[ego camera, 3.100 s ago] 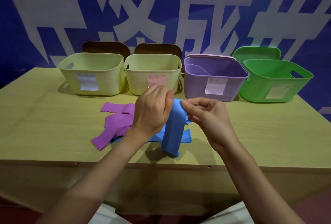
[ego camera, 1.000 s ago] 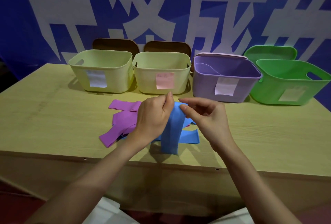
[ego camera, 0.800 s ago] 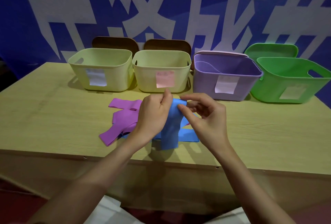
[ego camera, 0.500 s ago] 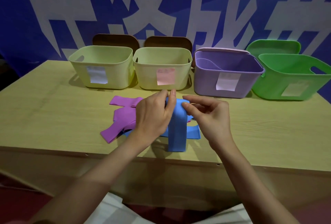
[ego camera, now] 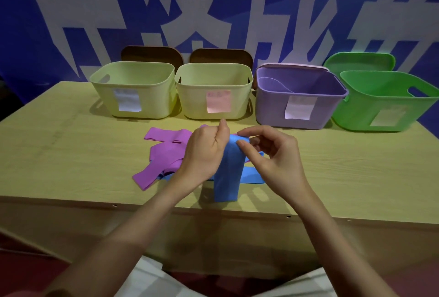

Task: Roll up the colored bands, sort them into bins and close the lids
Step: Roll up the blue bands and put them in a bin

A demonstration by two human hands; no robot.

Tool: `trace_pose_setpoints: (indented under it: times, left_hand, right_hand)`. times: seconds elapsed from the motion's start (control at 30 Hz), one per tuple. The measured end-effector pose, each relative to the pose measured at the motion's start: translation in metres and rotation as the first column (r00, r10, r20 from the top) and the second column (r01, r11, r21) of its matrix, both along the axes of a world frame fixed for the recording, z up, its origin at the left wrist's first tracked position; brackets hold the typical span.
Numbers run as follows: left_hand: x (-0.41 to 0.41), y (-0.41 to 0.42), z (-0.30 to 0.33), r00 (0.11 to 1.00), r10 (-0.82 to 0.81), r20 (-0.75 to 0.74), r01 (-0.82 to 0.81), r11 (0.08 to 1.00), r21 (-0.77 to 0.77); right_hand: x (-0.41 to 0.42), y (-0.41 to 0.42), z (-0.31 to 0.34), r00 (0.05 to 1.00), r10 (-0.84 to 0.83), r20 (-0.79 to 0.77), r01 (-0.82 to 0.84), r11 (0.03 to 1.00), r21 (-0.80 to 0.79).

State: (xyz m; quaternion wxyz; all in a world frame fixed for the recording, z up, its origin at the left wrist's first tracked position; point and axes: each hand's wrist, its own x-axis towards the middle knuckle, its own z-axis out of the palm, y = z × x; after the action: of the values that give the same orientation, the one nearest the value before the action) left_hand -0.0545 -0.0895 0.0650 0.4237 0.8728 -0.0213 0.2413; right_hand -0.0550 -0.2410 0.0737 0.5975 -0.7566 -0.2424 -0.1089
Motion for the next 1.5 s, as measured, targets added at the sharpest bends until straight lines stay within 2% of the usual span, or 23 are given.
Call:
trace_pose_setpoints:
  times: [0.1, 0.2, 0.4, 0.5, 0.57, 0.8, 0.83, 0.9, 1.03, 1.13, 1.2, 1.3, 1.43, 1.5]
  left_hand:
    - [-0.004, -0.002, 0.0, 0.995, 0.019, -0.094, -0.027, 0.996, -0.085]
    - [-0.009, -0.004, 0.0, 0.995, 0.03, -0.095, -0.039, 0.995, -0.094]
    - [-0.016, -0.005, -0.005, 0.985, 0.113, 0.134, -0.141, 0.965, 0.219]
    - [-0.016, -0.004, -0.009, 0.975, 0.072, 0.212, -0.125, 0.961, 0.245]
    - [-0.015, -0.005, -0.01, 0.977, 0.079, 0.199, -0.115, 0.978, 0.174]
    - [-0.005, -0.007, -0.006, 0.996, 0.076, 0.043, -0.072, 0.993, -0.091]
    - [-0.002, -0.007, -0.004, 0.997, 0.071, 0.024, -0.068, 0.992, -0.109]
    - [0.004, -0.006, 0.002, 0.997, 0.078, 0.009, -0.076, 0.992, -0.099]
    - [0.024, 0.001, 0.014, 0.968, 0.136, 0.209, -0.153, 0.986, 0.068]
    - [0.05, 0.007, 0.021, 0.934, 0.12, 0.337, -0.167, 0.979, 0.113]
    - [0.07, 0.009, 0.026, 0.932, 0.12, 0.342, -0.157, 0.984, 0.082]
    - [0.101, 0.011, 0.032, 0.944, 0.127, 0.304, -0.135, 0.991, 0.004]
    - [0.137, 0.019, 0.045, 0.981, 0.105, 0.165, -0.089, 0.991, -0.099]
    - [0.149, 0.024, 0.049, 0.989, 0.074, 0.126, -0.062, 0.993, -0.098]
  right_hand:
    - [-0.003, -0.002, -0.004, 0.998, 0.013, 0.059, -0.012, 1.0, -0.018]
    - [-0.006, -0.002, -0.004, 0.998, -0.004, 0.056, 0.005, 1.0, -0.012]
    - [-0.009, -0.002, 0.006, 0.96, 0.017, -0.281, 0.034, 0.984, 0.174]
    - [-0.009, -0.001, 0.005, 0.939, 0.046, -0.34, 0.035, 0.973, 0.229]
    - [-0.01, 0.0, 0.004, 0.949, 0.037, -0.312, 0.037, 0.973, 0.228]
    - [-0.004, 0.004, -0.001, 0.999, -0.037, 0.012, 0.036, 0.996, 0.076]
    - [0.0, 0.005, 0.0, 0.998, -0.048, 0.039, 0.045, 0.997, 0.066]
    - [0.007, 0.008, 0.005, 0.998, -0.055, -0.001, 0.055, 0.993, 0.102]
    - [0.033, 0.014, 0.019, 0.973, 0.038, -0.227, 0.025, 0.963, 0.268]
    - [0.056, 0.019, 0.028, 0.944, 0.125, -0.305, -0.018, 0.944, 0.329]
    - [0.073, 0.022, 0.033, 0.967, 0.084, -0.242, -0.007, 0.954, 0.301]
    - [0.1, 0.026, 0.04, 0.999, -0.052, 0.013, 0.049, 0.988, 0.144]
    - [0.133, 0.031, 0.043, 0.971, -0.036, 0.238, 0.024, 0.998, 0.052]
    - [0.148, 0.034, 0.045, 0.956, -0.034, 0.29, 0.028, 0.999, 0.026]
